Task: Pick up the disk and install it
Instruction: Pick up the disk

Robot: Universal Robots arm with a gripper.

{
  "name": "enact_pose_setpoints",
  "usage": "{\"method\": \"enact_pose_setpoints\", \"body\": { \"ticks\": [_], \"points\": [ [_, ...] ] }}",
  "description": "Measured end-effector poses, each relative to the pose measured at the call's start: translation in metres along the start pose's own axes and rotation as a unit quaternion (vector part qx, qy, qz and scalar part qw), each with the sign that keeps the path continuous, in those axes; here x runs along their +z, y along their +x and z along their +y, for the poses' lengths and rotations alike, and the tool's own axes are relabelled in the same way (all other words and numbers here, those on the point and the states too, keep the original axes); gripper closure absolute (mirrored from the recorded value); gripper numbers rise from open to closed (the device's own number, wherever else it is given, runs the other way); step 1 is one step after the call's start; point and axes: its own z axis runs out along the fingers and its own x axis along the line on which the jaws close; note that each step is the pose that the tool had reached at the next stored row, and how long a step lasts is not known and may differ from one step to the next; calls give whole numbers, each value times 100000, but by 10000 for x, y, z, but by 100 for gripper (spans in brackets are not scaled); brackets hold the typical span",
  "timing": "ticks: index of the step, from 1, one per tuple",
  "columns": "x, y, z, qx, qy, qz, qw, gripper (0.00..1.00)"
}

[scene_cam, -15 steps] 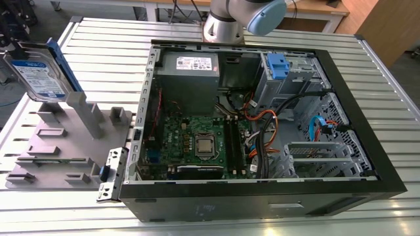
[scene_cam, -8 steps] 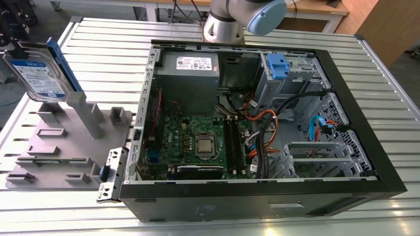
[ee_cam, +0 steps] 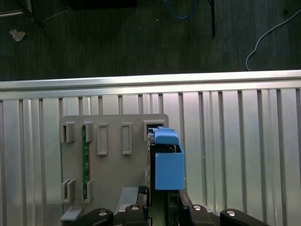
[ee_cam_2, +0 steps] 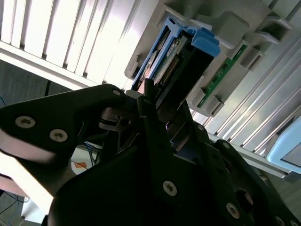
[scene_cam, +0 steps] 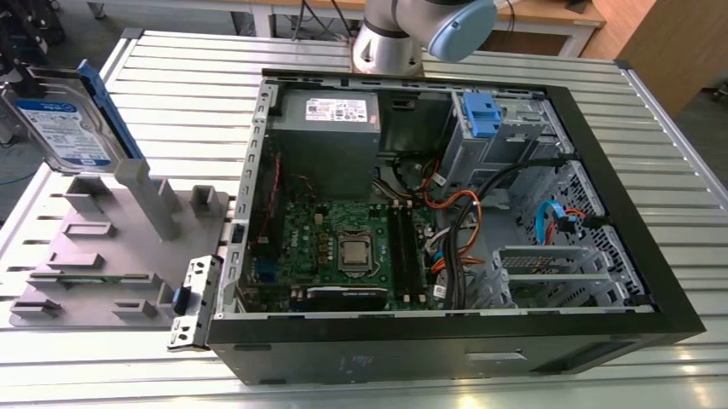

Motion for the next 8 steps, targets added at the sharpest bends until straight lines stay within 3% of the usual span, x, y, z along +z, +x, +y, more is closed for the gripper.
{"method": "enact_pose_setpoints", "body": {
  "ticks": [8],
  "points": [
    [-25, -3, 0, 1, -8, 6, 100000, 65]
  ]
}}
